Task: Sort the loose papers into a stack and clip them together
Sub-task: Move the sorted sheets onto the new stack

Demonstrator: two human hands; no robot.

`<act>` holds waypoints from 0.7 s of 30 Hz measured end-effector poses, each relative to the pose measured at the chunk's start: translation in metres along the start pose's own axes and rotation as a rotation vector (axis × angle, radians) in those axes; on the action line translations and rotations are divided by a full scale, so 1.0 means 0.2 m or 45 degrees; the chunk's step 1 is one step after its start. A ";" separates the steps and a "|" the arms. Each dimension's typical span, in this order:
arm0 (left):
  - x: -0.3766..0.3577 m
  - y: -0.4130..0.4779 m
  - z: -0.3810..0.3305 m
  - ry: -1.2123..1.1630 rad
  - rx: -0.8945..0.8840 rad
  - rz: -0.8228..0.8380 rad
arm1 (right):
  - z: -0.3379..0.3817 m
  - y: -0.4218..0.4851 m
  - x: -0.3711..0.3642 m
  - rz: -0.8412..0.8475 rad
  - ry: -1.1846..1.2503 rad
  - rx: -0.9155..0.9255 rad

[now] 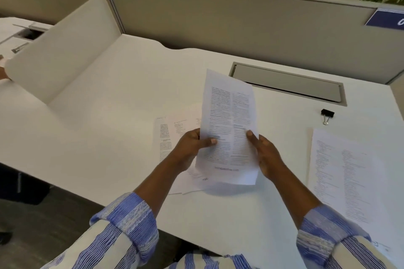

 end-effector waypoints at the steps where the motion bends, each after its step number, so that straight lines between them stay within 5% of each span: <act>1: 0.01 0.01 0.00 0.045 0.009 -0.024 | 0.01 0.00 0.02 0.030 0.034 0.005; 8: -0.04 0.04 -0.04 0.161 0.012 -0.167 | 0.07 -0.06 0.15 -0.192 -0.065 0.123; 13: -0.17 0.09 -0.05 0.113 0.028 -0.140 | 0.05 -0.13 0.34 -0.273 0.036 0.125; 21: -0.65 0.18 0.10 0.474 0.111 0.000 | 0.04 -0.28 0.66 -0.543 -0.275 0.106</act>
Point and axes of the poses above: each hand's wrist, its own y-axis towards the middle knuckle, its own x-axis out of the back of the hand, z = x × y, the point moved 3 cm from there along y, towards the middle knuckle, and after that the axes turned 1 degree about -z, right-handed, at the moved point
